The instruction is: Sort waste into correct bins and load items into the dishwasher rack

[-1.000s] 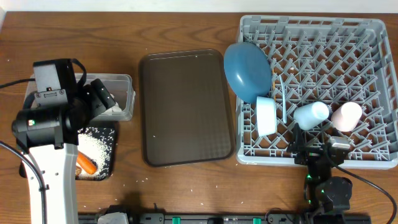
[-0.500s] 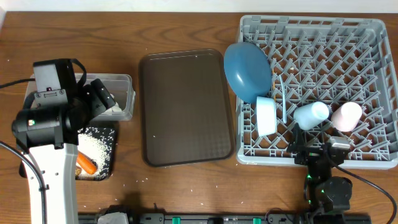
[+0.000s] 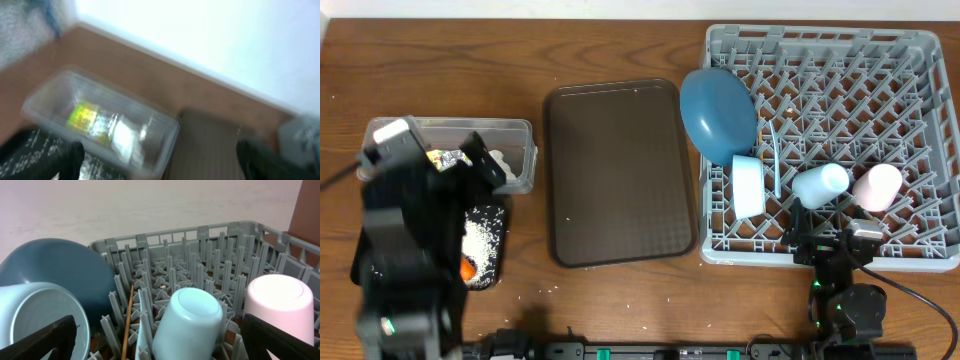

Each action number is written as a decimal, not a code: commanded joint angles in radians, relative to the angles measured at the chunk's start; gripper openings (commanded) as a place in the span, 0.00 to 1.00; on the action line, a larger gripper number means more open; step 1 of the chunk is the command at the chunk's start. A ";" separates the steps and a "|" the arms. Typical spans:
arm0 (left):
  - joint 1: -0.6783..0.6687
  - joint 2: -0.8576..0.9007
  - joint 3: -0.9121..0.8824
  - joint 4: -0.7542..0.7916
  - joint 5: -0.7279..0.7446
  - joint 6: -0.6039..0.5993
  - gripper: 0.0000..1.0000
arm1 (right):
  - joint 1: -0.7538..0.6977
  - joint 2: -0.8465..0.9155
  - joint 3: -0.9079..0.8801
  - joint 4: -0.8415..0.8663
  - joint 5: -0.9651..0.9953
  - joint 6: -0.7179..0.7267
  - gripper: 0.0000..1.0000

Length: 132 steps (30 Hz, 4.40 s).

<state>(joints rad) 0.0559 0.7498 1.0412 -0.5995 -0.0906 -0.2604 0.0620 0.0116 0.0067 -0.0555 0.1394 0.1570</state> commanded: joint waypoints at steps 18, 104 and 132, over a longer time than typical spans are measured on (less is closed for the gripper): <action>-0.158 -0.634 -0.833 0.449 0.037 0.182 0.98 | -0.010 -0.005 -0.001 -0.002 0.011 0.014 0.99; -0.176 -0.745 -1.037 0.534 0.027 0.219 0.98 | -0.010 -0.005 -0.001 -0.002 0.011 0.014 0.99; -0.176 -0.692 -1.037 0.534 0.026 0.219 0.98 | -0.010 -0.005 -0.001 -0.002 0.011 0.014 0.99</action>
<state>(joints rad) -0.1143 0.0540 0.0303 -0.0399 -0.0521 -0.0513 0.0620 0.0120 0.0067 -0.0551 0.1398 0.1570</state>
